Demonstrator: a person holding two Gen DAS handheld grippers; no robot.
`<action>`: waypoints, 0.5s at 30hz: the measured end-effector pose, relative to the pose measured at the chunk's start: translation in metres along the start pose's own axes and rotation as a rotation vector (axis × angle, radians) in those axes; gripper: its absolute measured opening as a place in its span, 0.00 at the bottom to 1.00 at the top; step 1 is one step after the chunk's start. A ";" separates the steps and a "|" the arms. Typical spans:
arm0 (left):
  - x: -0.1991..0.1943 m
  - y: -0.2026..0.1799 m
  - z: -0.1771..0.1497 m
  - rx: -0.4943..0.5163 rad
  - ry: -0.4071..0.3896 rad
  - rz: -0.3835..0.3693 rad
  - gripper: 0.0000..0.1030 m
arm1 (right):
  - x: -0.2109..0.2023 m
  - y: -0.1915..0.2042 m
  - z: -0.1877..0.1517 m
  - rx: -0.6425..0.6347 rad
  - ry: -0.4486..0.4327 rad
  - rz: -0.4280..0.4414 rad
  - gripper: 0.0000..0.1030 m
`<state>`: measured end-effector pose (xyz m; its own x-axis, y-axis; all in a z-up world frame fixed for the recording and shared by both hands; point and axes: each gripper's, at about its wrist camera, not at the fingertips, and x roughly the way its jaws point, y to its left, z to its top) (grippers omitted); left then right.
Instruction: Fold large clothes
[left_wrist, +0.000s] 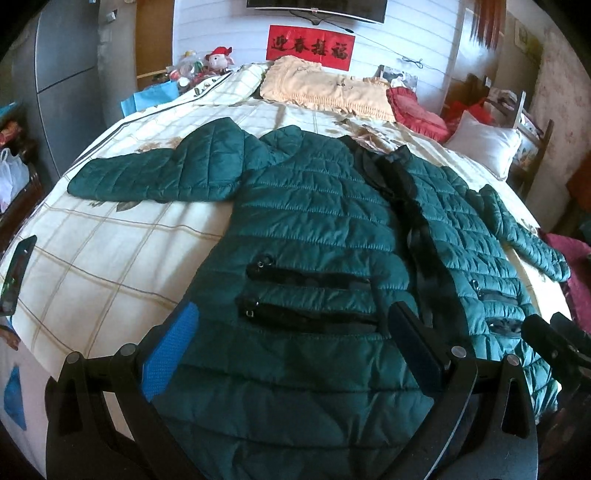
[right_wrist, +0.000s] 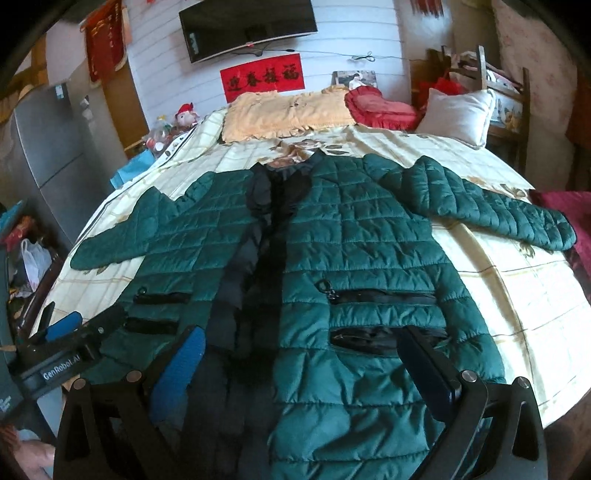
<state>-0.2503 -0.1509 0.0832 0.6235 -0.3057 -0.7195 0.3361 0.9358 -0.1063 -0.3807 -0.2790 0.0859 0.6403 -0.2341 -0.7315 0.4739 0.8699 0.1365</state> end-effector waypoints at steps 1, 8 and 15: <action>0.000 -0.001 -0.001 0.002 -0.002 0.003 1.00 | 0.000 0.001 0.000 0.000 0.003 0.001 1.00; 0.000 -0.002 -0.001 0.006 -0.006 0.005 1.00 | 0.002 0.002 -0.001 0.000 0.008 -0.011 1.00; 0.000 -0.003 -0.002 0.023 -0.005 0.015 0.99 | 0.004 0.001 -0.002 -0.006 0.013 -0.012 1.00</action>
<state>-0.2533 -0.1531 0.0821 0.6323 -0.2924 -0.7174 0.3424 0.9361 -0.0798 -0.3789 -0.2779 0.0821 0.6267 -0.2386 -0.7418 0.4777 0.8697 0.1239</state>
